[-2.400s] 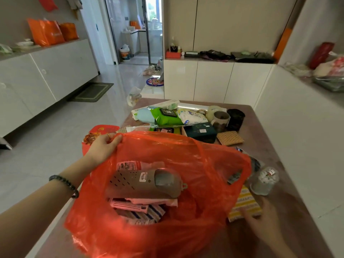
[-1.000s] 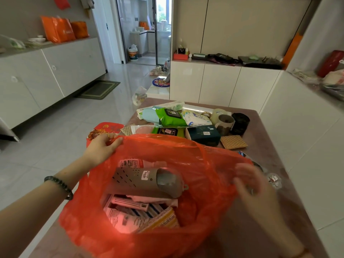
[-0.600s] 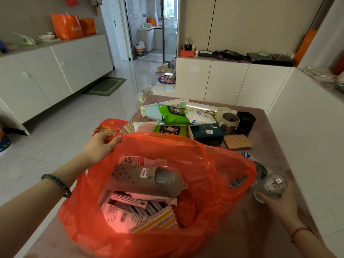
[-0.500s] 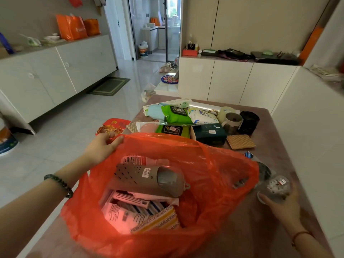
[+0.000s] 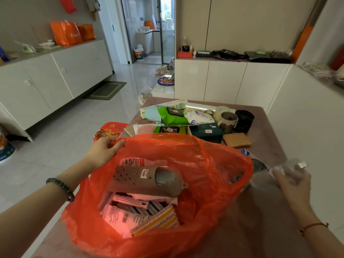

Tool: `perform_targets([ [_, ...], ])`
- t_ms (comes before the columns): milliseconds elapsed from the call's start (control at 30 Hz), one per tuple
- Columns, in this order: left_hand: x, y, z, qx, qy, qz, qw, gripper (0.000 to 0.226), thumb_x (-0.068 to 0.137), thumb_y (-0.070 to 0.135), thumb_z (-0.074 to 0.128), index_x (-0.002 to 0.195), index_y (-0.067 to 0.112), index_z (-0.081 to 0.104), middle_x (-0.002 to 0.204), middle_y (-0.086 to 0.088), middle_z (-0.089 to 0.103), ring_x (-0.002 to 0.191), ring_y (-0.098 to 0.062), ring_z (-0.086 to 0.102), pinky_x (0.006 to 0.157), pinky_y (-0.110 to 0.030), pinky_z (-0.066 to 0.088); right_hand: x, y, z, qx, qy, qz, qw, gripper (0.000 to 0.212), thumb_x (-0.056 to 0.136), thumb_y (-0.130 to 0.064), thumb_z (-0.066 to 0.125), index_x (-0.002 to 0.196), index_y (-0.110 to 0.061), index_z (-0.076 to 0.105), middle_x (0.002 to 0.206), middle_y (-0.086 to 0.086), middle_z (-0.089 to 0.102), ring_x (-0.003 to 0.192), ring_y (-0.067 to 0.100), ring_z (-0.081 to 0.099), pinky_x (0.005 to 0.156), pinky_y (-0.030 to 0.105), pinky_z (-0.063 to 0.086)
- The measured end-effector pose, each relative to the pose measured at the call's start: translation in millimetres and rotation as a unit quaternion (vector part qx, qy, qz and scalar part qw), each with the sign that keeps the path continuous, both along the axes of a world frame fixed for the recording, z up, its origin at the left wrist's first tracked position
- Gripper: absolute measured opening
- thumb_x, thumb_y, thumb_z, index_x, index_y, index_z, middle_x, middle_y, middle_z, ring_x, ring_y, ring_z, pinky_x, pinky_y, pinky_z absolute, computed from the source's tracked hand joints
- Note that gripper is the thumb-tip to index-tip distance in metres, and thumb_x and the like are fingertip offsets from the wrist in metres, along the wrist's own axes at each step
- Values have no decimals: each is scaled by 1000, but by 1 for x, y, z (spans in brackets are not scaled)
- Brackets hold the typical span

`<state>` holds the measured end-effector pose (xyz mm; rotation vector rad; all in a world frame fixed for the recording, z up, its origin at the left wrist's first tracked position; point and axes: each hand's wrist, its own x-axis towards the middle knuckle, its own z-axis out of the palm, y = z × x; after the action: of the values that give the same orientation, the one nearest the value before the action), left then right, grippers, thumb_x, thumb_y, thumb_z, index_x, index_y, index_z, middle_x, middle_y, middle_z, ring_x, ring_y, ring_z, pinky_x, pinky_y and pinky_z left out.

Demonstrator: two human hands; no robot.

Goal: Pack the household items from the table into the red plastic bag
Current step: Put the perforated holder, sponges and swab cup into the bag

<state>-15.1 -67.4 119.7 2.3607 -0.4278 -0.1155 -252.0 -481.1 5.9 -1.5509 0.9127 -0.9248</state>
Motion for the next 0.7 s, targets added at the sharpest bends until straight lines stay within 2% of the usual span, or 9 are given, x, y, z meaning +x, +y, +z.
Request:
perform_targets([
  [67, -1, 0, 1, -2, -1, 0, 1000, 23, 95, 28, 47, 81, 16, 61, 60, 3, 55, 52, -12, 48, 52, -21, 37, 3, 19, 45, -27, -88, 58, 994, 39, 84, -5, 63, 103, -36, 49, 100, 5, 61, 79, 1, 61, 59, 10, 51],
  [167, -2, 1, 2, -7, 1, -6, 1000, 23, 95, 28, 48, 77, 20, 61, 66, -2, 61, 58, -18, 54, 57, -28, 44, 8, 65, 109, -38, -190, 208, 959, 31, 80, -8, 62, 89, -37, 63, 75, -3, 67, 68, 7, 65, 58, 23, 57],
  [233, -2, 2, 3, -4, 15, -7, 1000, 22, 94, 30, 48, 77, 22, 61, 77, -10, 68, 67, -28, 61, 68, -38, 52, 20, 94, 121, -9, -214, 292, 932, 28, 72, -22, 72, 97, -34, 66, 82, -4, 70, 72, 11, 69, 60, 27, 59],
  [300, -1, 2, 3, 10, 31, 3, 999, 22, 92, 34, 50, 90, 16, 62, 91, -17, 70, 79, -34, 64, 79, -46, 53, 37, 118, 110, 19, -161, 288, 944, 66, 60, -40, 80, 118, -19, 55, 107, 11, 65, 87, 22, 69, 65, 31, 59],
  [400, -19, -6, 6, 110, -191, 12, 975, 51, 85, 45, 56, 124, 13, 46, 120, -15, 59, 107, -30, 56, 100, -49, 39, 52, 137, 74, 16, -125, 245, 961, 40, 61, -47, 76, 98, -44, 60, 130, 14, 49, 116, 31, 54, 90, 49, 52],
  [433, -35, -14, 6, 95, -305, -34, 947, 56, 81, 46, 56, 126, 15, 43, 121, -13, 57, 113, -28, 51, 103, -50, 35, 53, 137, 61, 27, -109, 229, 967, 43, 59, -53, 76, 97, -43, 60, 130, 13, 48, 118, 32, 52, 94, 54, 47],
  [500, -84, -41, -2, -3, -354, -173, 919, 51, 76, 42, 58, 121, 21, 47, 118, -2, 57, 113, -18, 49, 103, -39, 35, 49, 134, 37, 46, -63, 209, 975, 57, 56, -58, 72, 106, -36, 55, 129, 12, 50, 117, 32, 52, 95, 57, 45],
  [600, -153, -84, -43, -39, -219, -324, 919, 50, 73, 51, 59, 119, 32, 48, 115, 16, 51, 110, -1, 44, 101, -12, 25, 42, 128, 11, 104, -55, 179, 977, 58, 58, -61, 73, 107, -35, 56, 122, 17, 53, 104, 28, 62, 82, 49, 55],
  [700, -177, -107, -102, 91, -158, -402, 897, 60, 74, 77, 32, 119, 40, 48, 110, 24, 58, 105, 9, 49, 95, -10, 37, 36, 119, -8, 181, -104, 161, 965, 55, 80, -29, 67, 129, -15, 44, 106, 15, 59, 71, 4, 68, 55, 21, 55],
])
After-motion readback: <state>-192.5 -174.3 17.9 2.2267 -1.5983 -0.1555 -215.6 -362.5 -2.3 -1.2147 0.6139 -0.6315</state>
